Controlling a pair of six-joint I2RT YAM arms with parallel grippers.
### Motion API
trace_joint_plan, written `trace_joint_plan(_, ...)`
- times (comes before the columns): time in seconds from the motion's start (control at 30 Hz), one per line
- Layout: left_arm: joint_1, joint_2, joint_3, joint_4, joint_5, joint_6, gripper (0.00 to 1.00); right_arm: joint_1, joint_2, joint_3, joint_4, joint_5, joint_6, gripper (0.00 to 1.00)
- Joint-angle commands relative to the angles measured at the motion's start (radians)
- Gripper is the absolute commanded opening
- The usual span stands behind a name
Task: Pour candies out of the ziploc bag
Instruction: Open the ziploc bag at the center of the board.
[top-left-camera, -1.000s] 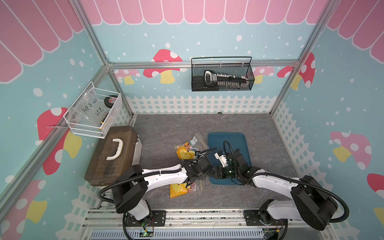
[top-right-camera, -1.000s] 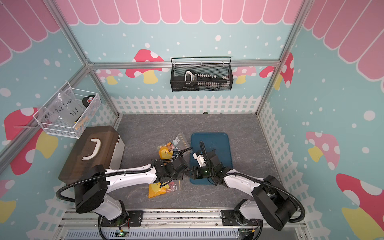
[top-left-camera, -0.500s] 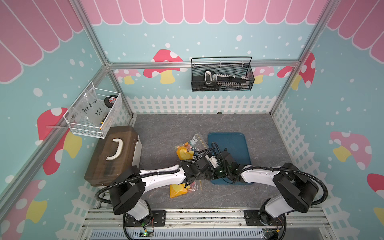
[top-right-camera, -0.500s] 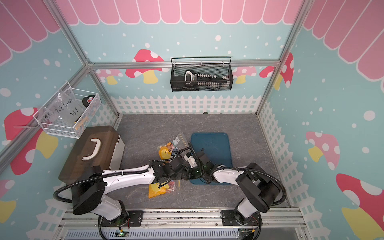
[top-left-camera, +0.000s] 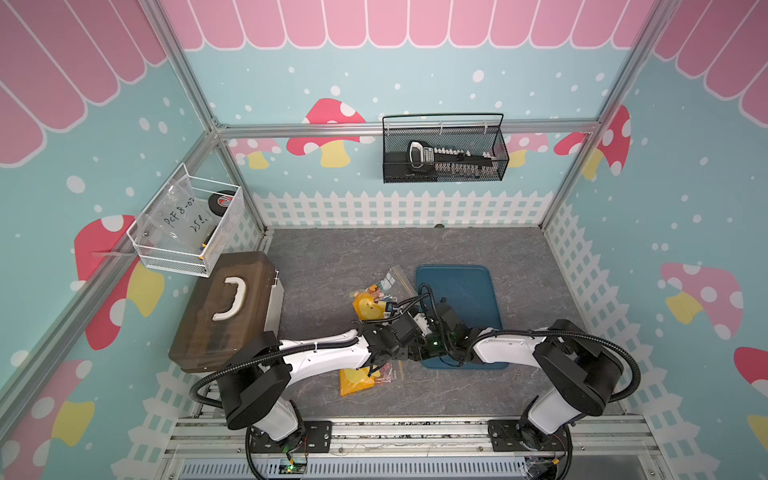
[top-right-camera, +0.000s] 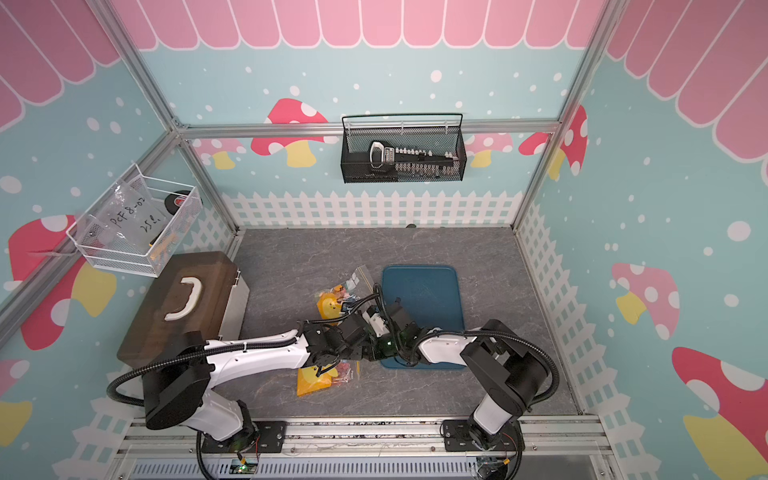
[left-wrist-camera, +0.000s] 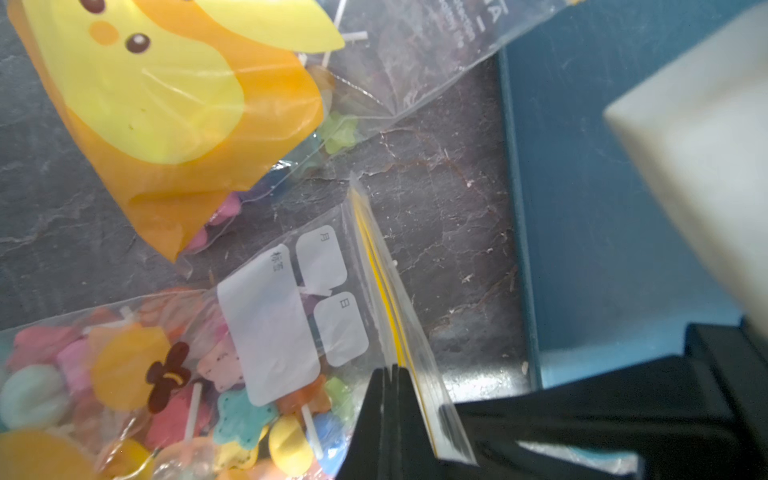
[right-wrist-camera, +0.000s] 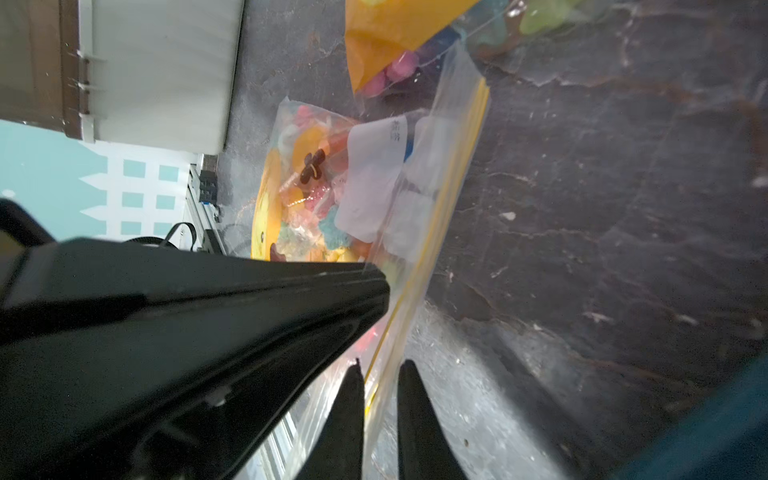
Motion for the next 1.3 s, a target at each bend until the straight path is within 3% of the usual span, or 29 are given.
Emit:
trace_joint_plan(0.0,0.005,-0.033,-0.011,0.021,-0.008,-0.018,0.00,0.012,-0.003,0.010,-0.007,0.010,0.006,0.07)
trace_joint_plan(0.1,0.005,-0.045,-0.014,0.013,-0.029,-0.020,0.00,0.012,-0.021,0.004,-0.018,0.026,0.004,0.00)
trace_joint_plan(0.5,0.013,-0.126,-0.028,-0.045,-0.061,-0.003,0.00,0.012,-0.071,0.043,-0.221,0.212,-0.022,0.00)
trace_joint_plan(0.9,0.025,-0.205,-0.012,-0.106,-0.065,0.012,0.00,0.012,-0.094,0.071,-0.298,0.295,-0.033,0.00)
trace_joint_plan(1.27,0.026,-0.245,0.100,-0.172,-0.019,0.088,0.00,0.013,-0.125,0.080,-0.320,0.323,-0.037,0.00)
